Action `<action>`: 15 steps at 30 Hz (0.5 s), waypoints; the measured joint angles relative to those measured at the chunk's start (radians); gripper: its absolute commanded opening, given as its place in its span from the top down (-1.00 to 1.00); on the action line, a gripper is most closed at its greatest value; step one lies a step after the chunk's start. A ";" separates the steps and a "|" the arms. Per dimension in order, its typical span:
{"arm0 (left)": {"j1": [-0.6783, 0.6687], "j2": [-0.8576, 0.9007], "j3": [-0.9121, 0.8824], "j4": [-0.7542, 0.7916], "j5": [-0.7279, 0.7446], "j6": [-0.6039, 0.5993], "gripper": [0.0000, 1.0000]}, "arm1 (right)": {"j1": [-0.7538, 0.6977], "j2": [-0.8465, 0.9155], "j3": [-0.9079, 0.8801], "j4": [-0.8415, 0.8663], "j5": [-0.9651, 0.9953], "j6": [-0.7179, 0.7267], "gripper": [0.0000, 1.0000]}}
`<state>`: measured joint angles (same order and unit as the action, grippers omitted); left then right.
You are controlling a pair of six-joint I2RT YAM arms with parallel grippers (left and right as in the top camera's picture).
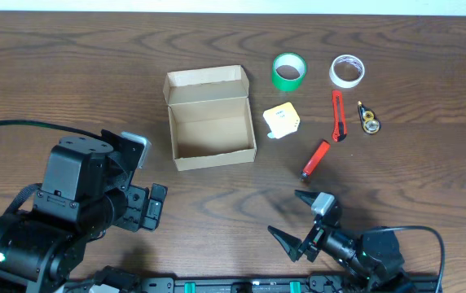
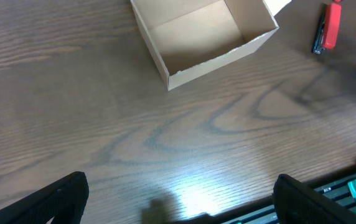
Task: Pack container
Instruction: 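Reach the right gripper forward to the green tape roll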
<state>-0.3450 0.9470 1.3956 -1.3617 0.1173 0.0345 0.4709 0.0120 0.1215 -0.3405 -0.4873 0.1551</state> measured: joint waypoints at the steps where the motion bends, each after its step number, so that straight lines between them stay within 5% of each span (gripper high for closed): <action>1: 0.000 0.000 0.000 0.000 0.000 0.000 -0.90 | 0.000 0.000 0.000 0.020 -0.008 0.029 -0.99; 8: 0.000 0.000 0.000 0.000 0.004 0.000 -0.90 | 0.000 0.036 0.009 0.117 -0.031 0.170 -0.99; 15: 0.000 0.000 0.000 0.000 0.004 0.000 -0.90 | 0.000 0.282 0.156 0.117 -0.033 0.193 -0.99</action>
<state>-0.3450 0.9470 1.3956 -1.3621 0.1211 0.0345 0.4709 0.2939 0.2771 -0.2230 -0.5201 0.3481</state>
